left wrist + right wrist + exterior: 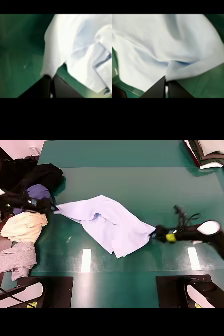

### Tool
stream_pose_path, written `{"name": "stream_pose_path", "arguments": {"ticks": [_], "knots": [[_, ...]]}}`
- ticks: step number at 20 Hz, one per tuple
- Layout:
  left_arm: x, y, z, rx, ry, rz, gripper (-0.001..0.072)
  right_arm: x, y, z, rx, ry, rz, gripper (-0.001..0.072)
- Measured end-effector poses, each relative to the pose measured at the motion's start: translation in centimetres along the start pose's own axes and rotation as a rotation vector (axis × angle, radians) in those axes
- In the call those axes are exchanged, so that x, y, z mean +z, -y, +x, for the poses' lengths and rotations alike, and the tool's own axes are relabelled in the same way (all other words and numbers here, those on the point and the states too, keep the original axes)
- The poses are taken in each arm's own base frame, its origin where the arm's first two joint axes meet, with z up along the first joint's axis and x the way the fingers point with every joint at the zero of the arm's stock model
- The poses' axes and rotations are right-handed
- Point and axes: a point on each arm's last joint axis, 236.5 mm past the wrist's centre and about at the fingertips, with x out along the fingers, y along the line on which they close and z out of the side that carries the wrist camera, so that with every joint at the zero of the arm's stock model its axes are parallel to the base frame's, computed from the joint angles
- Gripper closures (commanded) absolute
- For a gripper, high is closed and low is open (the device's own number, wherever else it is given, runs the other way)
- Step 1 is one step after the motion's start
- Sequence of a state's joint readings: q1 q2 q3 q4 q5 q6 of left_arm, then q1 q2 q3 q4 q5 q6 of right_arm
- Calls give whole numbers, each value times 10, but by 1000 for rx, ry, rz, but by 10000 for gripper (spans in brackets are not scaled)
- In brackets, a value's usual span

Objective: Fold the shirts.

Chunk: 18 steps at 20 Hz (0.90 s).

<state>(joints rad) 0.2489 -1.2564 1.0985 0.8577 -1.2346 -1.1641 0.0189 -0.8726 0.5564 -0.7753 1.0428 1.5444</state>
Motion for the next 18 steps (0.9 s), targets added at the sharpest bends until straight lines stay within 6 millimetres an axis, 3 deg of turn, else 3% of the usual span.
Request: {"name": "stream_pose_path", "arguments": {"ticks": [3,5,7,9,11,14,18], "knots": [[50,34,-51,15,160,87,684,65,-41,-73,53,246,-74,696],[82,67,-97,23,289,158,684,107,-73,-140,72,434,-144,696],[108,109,-150,16,428,235,684,133,-104,-204,73,587,-229,696],[120,156,-206,3,556,329,684,145,-139,-264,65,711,-330,696],[118,203,-260,-3,666,436,684,147,-176,-318,52,817,-435,696],[92,263,-326,-11,814,567,684,133,-222,-380,24,937,-572,695],[42,315,-380,-23,946,683,685,105,-260,-436,-38,1069,-701,696]]}}
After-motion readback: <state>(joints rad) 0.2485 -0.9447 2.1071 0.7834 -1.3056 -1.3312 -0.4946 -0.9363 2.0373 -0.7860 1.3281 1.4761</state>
